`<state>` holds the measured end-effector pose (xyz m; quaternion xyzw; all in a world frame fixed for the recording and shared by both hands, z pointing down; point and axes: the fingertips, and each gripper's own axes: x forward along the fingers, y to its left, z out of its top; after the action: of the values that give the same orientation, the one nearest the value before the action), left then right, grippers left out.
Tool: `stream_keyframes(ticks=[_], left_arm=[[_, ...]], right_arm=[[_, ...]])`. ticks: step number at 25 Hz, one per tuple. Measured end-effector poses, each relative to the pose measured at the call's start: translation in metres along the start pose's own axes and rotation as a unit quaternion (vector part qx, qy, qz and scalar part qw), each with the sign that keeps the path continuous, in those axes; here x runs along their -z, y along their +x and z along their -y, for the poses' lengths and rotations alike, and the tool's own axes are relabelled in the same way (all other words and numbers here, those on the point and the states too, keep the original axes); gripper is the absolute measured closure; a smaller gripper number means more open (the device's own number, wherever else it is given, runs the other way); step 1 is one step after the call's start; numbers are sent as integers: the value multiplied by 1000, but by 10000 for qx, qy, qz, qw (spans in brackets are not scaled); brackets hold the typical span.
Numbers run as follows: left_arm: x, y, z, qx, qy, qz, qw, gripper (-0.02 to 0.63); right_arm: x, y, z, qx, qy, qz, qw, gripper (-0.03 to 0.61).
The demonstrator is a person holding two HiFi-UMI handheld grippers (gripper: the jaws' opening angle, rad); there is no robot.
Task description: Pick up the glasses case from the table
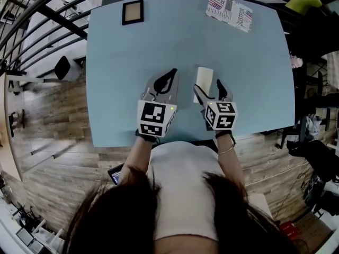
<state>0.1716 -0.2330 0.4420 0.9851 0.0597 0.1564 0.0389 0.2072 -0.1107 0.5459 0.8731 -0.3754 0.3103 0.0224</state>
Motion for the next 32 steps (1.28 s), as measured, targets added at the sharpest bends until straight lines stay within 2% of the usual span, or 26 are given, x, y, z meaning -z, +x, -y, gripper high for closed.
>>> stream_keyframes(ticks=[10,22,32], left_arm=[[11,17,6,244,-49,-145,9996,557],[29,23,-6,168,-77,-230,9996,557],[36,22,-13,112,-149,-285,9994,557]], right_arm=[[41,29,10,331,203,-506,9980,173],[78,49,17,685,476,-818,9932,172],[92,55,17,979,-38,-950,9906,172]])
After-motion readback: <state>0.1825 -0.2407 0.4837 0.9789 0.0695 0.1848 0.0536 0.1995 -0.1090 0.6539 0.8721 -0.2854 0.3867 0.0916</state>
